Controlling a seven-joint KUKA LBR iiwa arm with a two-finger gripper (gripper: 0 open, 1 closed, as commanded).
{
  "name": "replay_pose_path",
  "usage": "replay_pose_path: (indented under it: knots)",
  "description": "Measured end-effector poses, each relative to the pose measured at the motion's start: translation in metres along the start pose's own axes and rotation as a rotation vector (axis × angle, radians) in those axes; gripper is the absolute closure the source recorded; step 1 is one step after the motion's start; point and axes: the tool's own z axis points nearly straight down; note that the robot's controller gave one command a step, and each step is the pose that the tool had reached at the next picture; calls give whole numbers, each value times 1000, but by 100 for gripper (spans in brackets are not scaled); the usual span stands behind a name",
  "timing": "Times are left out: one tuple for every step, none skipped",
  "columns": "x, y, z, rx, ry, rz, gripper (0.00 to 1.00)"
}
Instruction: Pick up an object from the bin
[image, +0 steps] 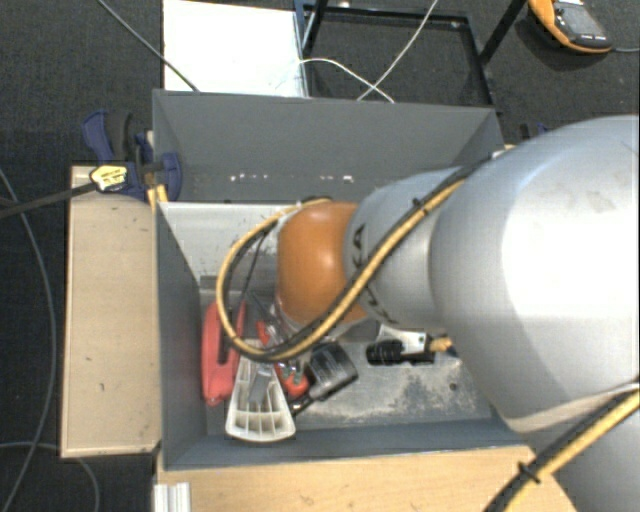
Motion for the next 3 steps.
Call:
replay_pose_path:
  knots:
    - [-61,-12,3,4,2,32,0]
    - [-30,-2,-1,-4,0,12,0]
    - [-53,-10,1,-1,-4,29,0]
